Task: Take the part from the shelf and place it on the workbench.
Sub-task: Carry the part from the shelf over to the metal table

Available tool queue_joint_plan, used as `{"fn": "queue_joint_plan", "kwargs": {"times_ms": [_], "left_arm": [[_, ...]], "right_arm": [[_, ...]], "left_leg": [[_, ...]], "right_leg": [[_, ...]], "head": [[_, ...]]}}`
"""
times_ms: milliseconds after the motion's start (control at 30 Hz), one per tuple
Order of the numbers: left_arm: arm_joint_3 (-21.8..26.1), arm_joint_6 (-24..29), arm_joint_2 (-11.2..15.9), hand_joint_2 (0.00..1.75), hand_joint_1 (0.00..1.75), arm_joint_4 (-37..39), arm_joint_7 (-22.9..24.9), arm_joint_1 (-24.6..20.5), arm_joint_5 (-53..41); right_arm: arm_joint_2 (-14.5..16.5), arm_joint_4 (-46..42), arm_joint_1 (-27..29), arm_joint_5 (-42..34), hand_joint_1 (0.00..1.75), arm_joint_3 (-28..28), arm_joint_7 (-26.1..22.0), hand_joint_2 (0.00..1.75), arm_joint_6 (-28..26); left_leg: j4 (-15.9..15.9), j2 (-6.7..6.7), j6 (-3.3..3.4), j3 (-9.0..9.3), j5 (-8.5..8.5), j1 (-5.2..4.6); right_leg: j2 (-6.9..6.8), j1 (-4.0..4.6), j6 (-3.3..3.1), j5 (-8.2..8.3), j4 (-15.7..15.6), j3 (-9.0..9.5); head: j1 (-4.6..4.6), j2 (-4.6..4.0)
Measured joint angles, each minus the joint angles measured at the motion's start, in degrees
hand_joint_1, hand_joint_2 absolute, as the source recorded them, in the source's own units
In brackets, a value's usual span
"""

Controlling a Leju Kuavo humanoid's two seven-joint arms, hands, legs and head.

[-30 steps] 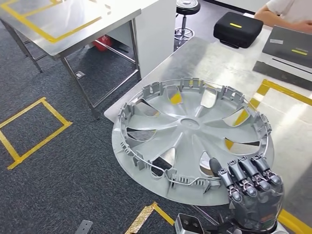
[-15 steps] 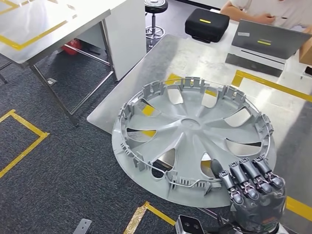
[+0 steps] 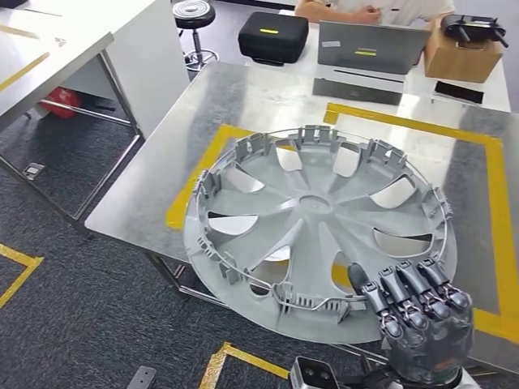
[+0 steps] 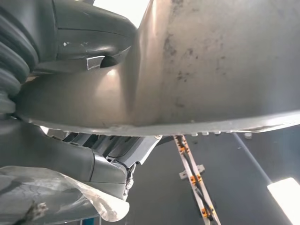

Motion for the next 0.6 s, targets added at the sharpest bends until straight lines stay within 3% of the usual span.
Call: {"fn": "queue_joint_plan", "kwargs": {"times_ms": [67,133,200,267,333,400,467,500,533,600], "left_arm": [[0.0,0.0,0.0,0.0,0.0,0.0,0.0,0.0,0.0],[0.0,0.0,0.1,0.0,0.0,0.0,0.0,-0.1,0.0],[-0.1,0.0,0.1,0.0,0.0,0.0,0.0,-0.2,-0.1],[-0.1,0.1,0.1,0.0,0.0,0.0,0.0,-0.3,-0.1],[-0.1,0.2,0.0,0.0,0.0,0.0,0.0,-0.5,-0.1],[-0.2,0.2,0.0,0.0,0.0,0.0,0.0,-0.6,-0.1],[-0.2,0.2,0.1,0.0,0.0,0.0,0.0,-0.4,-0.1],[-0.2,0.2,0.1,0.0,0.0,0.0,0.0,-0.3,-0.1],[-0.2,0.2,0.0,0.0,0.0,0.0,0.0,-0.4,-0.1],[-0.3,0.3,0.0,0.0,0.0,0.0,0.0,-0.6,-0.1]], "right_arm": [[0.0,0.0,0.0,0.0,1.75,0.0,0.0,1.75,0.0],[0.0,0.0,-0.1,0.0,1.75,0.0,0.0,1.75,0.0],[0.0,0.0,-0.2,0.0,1.75,0.0,0.0,1.75,0.0],[0.0,0.0,-0.2,0.0,1.75,0.0,0.0,1.75,0.0],[0.0,0.0,-0.2,0.0,1.75,0.0,0.0,1.75,0.0],[0.0,0.0,-0.4,0.0,1.75,0.0,0.0,1.75,0.0],[0.0,0.0,-0.6,0.0,1.75,0.0,0.0,1.75,0.0],[0.0,0.0,-0.6,0.0,1.75,0.0,0.0,1.75,0.0],[0.0,0.0,-0.6,0.0,1.75,-0.1,0.0,1.75,0.0],[0.0,0.0,-0.6,0.0,1.75,-0.1,-0.4,1.75,0.0]], "left_leg": [[-5.1,-0.87,0.51,1.77,4.21,-0.1],[-12.4,-3.47,1.0,4.67,7.56,-0.06],[-15.3,-4.92,1.14,5.85,7.99,-0.13],[-16.0,-3.94,1.38,6.04,8.13,-0.2],[-16.7,-2.62,1.96,6.32,8.51,-0.1],[-17.0,-1.11,2.37,6.49,8.64,-0.14],[-17.0,0.35,2.46,6.5,8.54,-0.22],[-17.0,0.94,2.42,6.51,8.47,-0.22],[-17.0,1.38,2.32,6.54,8.38,-0.19],[-16.8,1.96,1.96,6.66,8.16,-0.13]], "right_leg": [[1.63,0.07,0.01,0.0,0.0,0.24],[3.03,0.07,0.22,-0.01,0.1,0.23],[4.23,-0.15,0.84,0.16,0.2,-0.22],[5.19,-0.45,1.6,0.35,0.2,-0.79],[3.02,-0.34,2.15,-0.86,1.9,-2.02],[-0.57,-0.24,2.59,-4.01,7.8,-4.98],[-1.84,-0.48,3.08,-6.42,14.3,-8.17],[-2.05,-0.65,3.31,-6.28,15.3,-8.65],[-2.21,-0.85,3.49,-5.15,14.0,-7.94],[-2.85,-1.18,3.69,-1.94,6.8,-3.88]], "head": [[0.01,0.0],[0.04,0.0],[0.05,0.0],[0.04,0.0],[0.25,0.0],[0.5,0.0],[0.56,0.0],[0.58,0.0],[0.59,0.0],[0.59,0.0]]}}
